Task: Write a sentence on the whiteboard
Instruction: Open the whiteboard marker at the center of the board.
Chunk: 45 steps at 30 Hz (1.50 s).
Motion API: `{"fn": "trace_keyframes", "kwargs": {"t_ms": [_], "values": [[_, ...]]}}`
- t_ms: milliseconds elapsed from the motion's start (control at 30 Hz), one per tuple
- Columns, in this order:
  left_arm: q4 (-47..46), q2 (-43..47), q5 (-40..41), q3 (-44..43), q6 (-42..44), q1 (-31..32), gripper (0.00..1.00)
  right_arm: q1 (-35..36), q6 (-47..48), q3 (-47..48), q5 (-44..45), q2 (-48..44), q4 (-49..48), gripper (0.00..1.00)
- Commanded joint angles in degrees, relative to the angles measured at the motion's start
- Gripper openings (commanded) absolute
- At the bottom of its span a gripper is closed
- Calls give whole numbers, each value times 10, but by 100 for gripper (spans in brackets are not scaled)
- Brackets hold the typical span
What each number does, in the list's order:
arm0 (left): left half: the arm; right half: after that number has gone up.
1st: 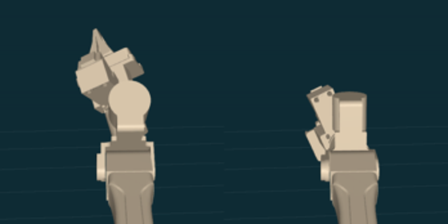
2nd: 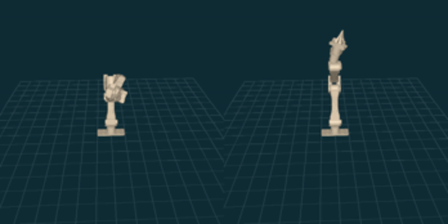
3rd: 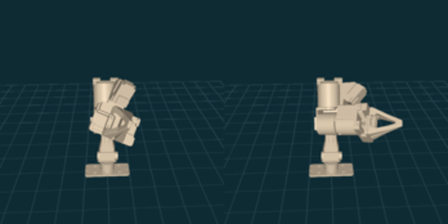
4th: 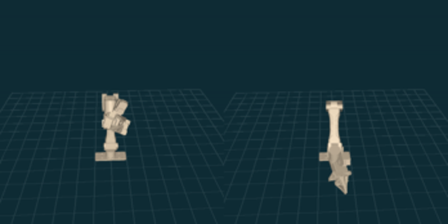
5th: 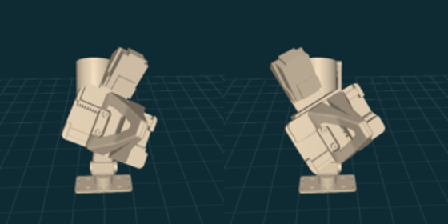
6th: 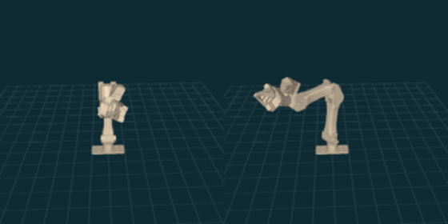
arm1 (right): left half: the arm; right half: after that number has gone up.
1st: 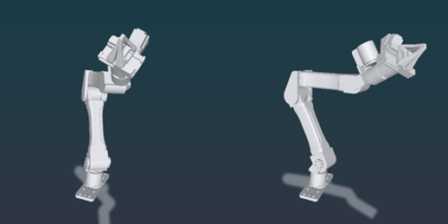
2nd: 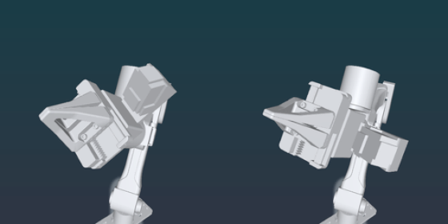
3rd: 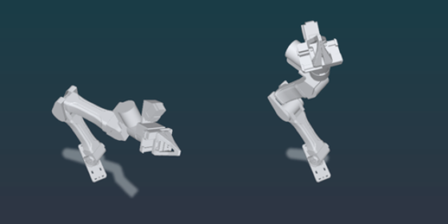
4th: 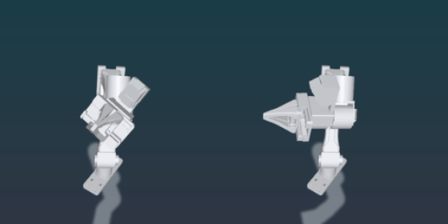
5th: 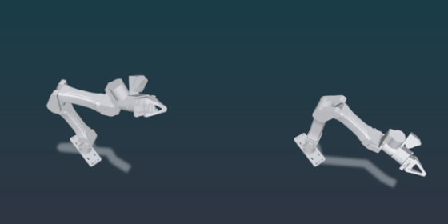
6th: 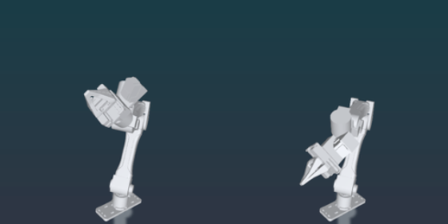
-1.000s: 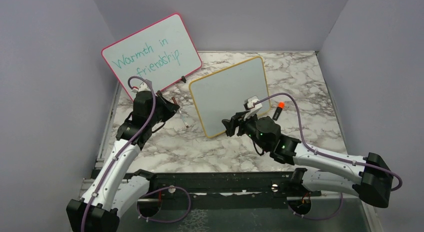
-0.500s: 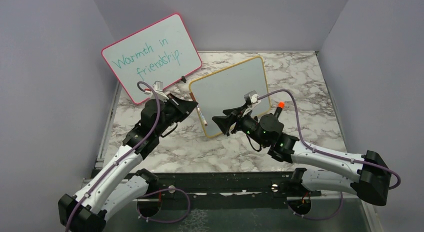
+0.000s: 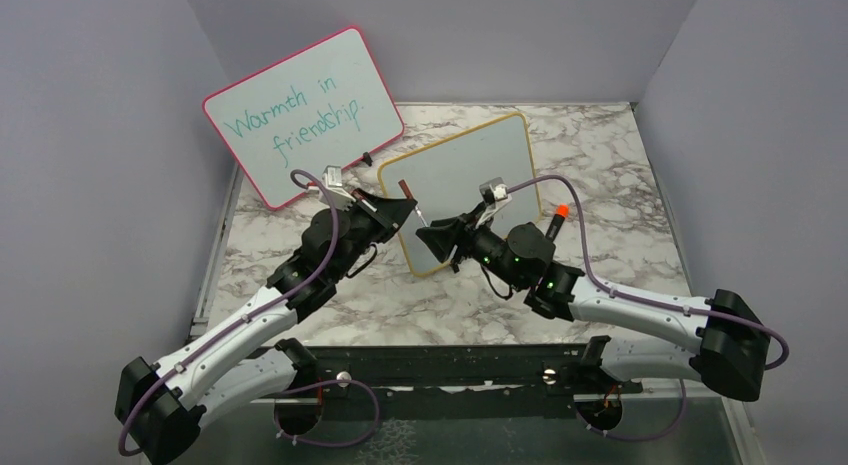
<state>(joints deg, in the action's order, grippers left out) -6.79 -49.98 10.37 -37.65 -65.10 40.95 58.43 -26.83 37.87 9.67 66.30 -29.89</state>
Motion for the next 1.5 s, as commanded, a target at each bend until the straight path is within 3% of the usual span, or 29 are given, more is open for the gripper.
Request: {"fn": "trace_keyframes", "kwargs": {"t_ms": [0,300,333,400,633,733,833,1167,1300,1467], "values": [[-53,-3,42,5,-11,16,0,3,-18,20,1,8,-28,45],[-57,-3,49,16,-25,18,0,3,-13,14,-2,1,-32,11],[-55,-3,50,18,-22,18,4,3,-9,13,-2,0,-27,7],[-48,-1,52,19,-13,18,14,3,-1,13,-3,-6,-15,1],[14,24,63,7,134,18,81,3,21,19,-6,-31,77,1],[63,37,77,-11,209,18,93,3,41,30,-15,-45,139,1],[122,42,82,-38,269,18,97,3,64,39,-19,-58,192,1],[217,36,56,-110,494,17,96,0,125,100,-68,-65,341,1],[234,53,19,-122,592,16,99,-11,147,126,-71,-68,402,1],[183,88,-76,-80,746,17,99,-32,167,161,-94,-68,480,1]]}}
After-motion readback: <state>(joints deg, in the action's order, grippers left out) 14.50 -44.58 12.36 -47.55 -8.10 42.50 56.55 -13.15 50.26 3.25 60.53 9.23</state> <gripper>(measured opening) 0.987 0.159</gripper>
